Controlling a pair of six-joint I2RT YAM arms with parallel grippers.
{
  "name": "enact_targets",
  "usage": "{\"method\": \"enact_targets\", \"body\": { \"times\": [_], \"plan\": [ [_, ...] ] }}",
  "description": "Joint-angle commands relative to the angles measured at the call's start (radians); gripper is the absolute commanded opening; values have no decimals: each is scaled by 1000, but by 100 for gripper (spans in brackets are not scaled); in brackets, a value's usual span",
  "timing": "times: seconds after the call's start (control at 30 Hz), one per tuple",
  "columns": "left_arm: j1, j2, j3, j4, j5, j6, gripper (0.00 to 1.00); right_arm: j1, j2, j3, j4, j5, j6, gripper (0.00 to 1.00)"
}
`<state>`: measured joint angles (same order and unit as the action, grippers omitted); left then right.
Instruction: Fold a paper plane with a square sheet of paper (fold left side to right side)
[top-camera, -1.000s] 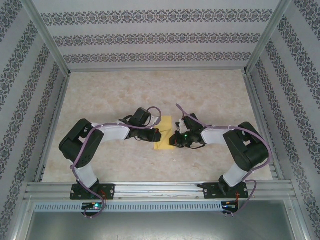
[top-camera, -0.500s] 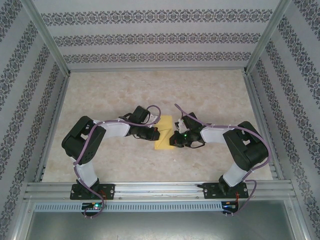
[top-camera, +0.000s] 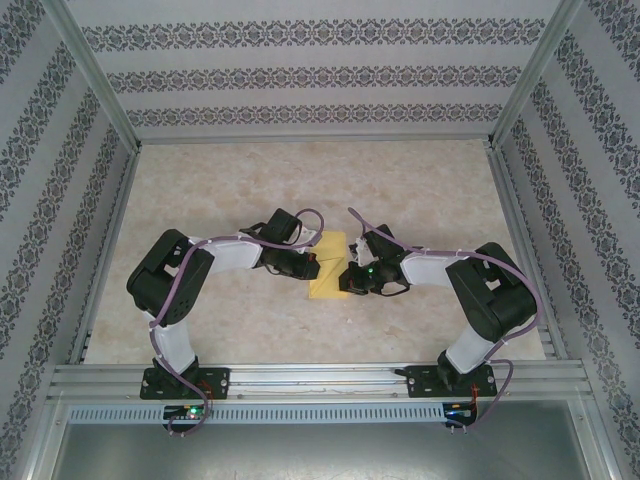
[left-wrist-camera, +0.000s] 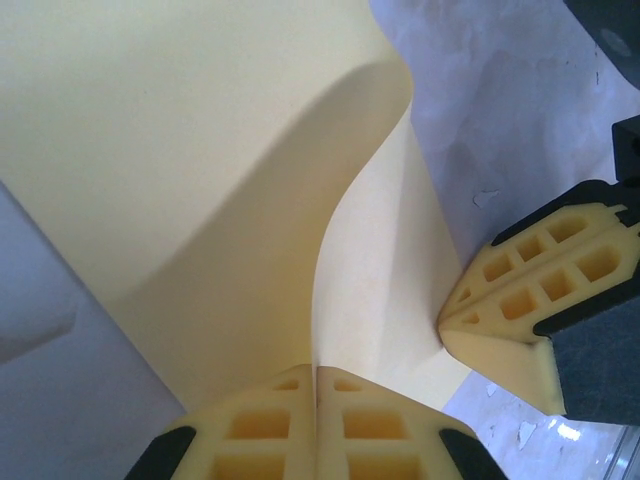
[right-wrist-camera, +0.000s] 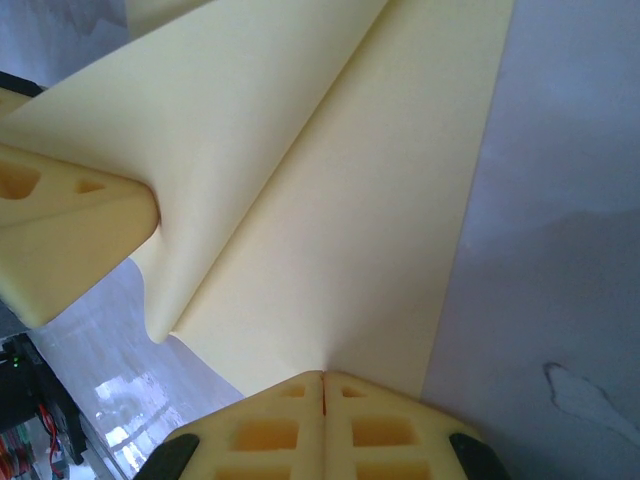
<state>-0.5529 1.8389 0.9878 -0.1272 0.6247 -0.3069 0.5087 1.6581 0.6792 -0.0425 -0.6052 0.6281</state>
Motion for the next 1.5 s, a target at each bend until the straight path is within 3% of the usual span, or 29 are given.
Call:
{"method": "enact_targets", "body": {
  "times": [0.0,1.47],
  "plan": [
    [17,17,31,-46,-8,43,0,11,28,-3,-88,62,-18,0],
    [16,96,151,-183,35,200,1,11,32,-4,-99,71,-23,0]
  ]
}}
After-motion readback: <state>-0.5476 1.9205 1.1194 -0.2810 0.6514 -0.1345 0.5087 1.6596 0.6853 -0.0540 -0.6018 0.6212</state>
